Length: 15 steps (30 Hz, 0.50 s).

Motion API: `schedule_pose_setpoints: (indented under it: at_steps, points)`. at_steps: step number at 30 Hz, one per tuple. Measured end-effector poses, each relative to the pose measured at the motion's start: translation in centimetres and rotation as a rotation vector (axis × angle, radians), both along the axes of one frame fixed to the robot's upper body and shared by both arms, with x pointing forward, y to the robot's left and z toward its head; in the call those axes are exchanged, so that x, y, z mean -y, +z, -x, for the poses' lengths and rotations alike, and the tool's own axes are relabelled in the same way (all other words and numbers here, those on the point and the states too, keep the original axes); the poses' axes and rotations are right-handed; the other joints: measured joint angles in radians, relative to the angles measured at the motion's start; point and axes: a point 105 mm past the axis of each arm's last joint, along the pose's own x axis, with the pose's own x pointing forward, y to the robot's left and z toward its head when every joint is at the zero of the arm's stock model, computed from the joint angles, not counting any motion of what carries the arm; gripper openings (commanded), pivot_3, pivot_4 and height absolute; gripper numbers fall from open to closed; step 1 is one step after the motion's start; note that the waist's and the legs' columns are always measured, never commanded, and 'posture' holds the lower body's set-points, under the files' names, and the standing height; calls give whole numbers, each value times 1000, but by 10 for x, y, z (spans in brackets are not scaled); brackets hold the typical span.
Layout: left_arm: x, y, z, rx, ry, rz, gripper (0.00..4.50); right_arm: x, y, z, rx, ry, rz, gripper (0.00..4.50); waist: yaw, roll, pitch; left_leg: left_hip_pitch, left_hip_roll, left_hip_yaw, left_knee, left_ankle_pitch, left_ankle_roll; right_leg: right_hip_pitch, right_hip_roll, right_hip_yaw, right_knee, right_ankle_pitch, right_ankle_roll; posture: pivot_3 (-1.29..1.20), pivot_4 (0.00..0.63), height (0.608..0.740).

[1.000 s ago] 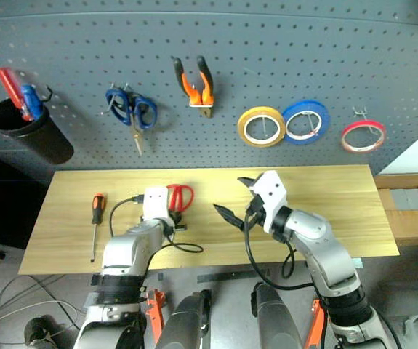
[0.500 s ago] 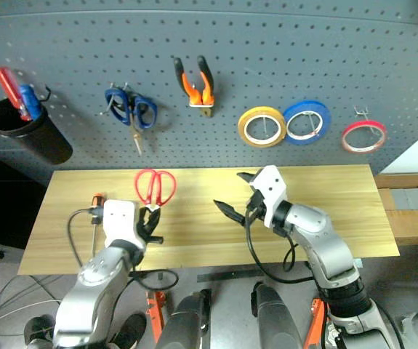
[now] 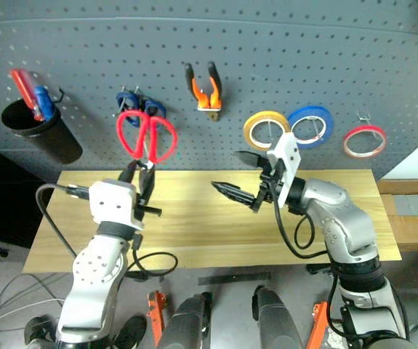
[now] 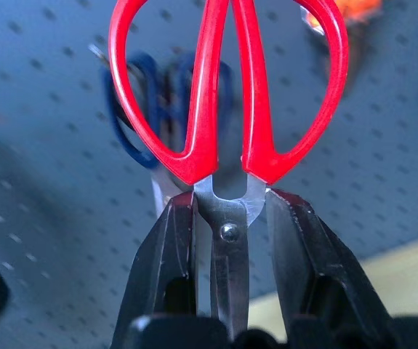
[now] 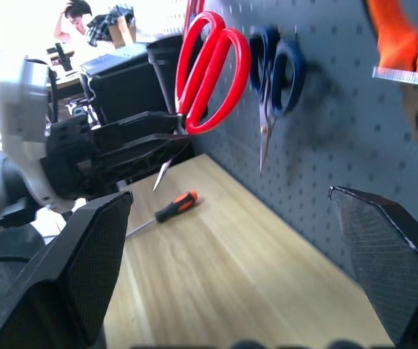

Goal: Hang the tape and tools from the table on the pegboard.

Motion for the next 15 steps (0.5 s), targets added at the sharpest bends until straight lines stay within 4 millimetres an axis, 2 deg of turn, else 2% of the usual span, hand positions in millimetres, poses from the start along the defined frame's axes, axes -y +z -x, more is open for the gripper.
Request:
schedule_pose_setpoints:
  at_steps: [10,15]
  points:
    - [-14,6,-4,55,48,11,1013,-3,0,-8,33,-16,6,4500,1,-1,-36,1,-2,2,3,3,3,2,-2,1,2,3,-1,-5,150,740]
    - [-24,-2,-13,21,84,39,1013,-3,1,-8,37,-15,6,4500,1,-1,-43,2,-2,3,3,5,4,2,-1,0,4,5,-2,-5,150,740]
